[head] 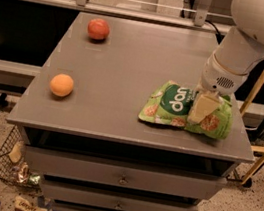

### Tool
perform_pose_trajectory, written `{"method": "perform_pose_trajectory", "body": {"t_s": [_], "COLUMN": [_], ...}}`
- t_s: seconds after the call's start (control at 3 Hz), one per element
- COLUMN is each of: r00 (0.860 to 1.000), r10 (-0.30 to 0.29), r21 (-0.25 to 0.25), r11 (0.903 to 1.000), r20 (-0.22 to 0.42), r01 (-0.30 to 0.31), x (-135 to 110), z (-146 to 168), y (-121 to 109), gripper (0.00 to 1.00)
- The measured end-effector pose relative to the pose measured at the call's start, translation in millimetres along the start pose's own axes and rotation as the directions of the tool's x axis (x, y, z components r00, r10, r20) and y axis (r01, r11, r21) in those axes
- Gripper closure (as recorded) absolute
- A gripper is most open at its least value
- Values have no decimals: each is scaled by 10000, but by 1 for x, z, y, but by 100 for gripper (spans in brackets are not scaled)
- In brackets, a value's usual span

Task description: Move green rice chip bag near orange

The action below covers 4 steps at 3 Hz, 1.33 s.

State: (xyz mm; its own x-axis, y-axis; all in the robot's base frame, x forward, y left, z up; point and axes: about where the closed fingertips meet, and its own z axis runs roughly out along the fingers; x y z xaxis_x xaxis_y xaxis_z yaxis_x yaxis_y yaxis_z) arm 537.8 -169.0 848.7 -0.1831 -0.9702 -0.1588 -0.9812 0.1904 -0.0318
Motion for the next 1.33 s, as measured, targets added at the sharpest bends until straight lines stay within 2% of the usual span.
{"method": "perform_pose_trajectory", "body": {"t_s": [0.33, 0.67, 1.0, 1.33], "r00": [9992, 9946, 9867, 9856], "r10": [-34, -237, -661, -727], "r21": [16, 942, 1998, 2139], "r11": [10000, 9955, 9792, 9761], "r20": [389, 1010, 1483, 1525], "r01": [34, 141, 356, 389], "x": [-9, -21, -35, -37], "z": [-3, -41, -87, -93], "y": [0, 2, 7, 9], "gripper": [72, 96, 100, 100]}}
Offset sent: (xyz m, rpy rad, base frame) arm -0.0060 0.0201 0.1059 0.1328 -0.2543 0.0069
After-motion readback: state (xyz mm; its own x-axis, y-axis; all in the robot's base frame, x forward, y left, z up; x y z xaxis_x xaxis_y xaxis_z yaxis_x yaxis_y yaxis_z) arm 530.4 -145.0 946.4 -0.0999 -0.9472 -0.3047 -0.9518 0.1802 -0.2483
